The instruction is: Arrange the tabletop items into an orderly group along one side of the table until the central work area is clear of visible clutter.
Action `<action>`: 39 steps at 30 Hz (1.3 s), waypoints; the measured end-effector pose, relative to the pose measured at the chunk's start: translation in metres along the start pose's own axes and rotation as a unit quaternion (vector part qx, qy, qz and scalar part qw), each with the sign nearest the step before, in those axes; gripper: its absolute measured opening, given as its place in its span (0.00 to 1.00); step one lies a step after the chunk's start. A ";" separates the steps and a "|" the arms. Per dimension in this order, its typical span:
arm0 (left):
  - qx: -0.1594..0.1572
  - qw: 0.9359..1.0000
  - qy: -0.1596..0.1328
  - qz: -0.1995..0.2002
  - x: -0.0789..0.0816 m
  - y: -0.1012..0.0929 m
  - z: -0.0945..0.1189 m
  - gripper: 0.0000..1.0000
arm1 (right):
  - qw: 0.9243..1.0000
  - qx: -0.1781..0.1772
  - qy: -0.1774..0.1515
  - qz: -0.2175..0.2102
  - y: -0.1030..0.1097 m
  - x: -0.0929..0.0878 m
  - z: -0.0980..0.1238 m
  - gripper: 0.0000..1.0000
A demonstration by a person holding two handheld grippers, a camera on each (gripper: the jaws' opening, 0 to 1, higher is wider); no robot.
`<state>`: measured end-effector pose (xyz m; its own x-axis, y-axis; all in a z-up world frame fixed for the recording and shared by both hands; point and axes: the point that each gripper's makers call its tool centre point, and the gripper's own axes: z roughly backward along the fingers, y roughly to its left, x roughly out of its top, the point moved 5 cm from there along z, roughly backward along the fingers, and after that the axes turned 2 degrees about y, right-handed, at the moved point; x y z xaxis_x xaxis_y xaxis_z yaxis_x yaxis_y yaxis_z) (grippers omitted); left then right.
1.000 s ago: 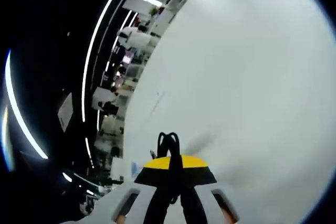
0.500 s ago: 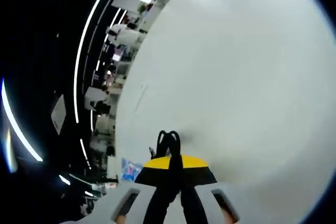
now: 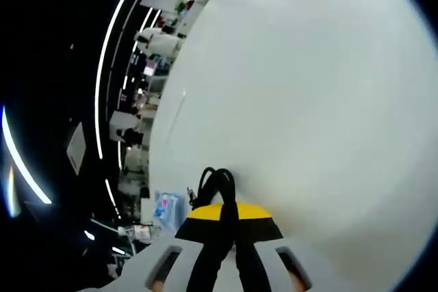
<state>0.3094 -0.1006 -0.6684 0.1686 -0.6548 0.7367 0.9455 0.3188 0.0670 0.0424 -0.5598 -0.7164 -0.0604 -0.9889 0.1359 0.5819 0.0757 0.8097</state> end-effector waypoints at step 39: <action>-0.017 1.000 0.013 0.006 -0.005 -0.003 -0.003 0.67 | 0.926 -0.054 -0.038 0.372 0.028 -0.036 0.014 0.55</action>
<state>0.3066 -0.1003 -0.6738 0.1868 -0.6689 0.7195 0.9520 0.3041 0.0356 0.0500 -0.5206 -0.6904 0.3354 -0.6553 0.6768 0.5619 0.7158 0.4146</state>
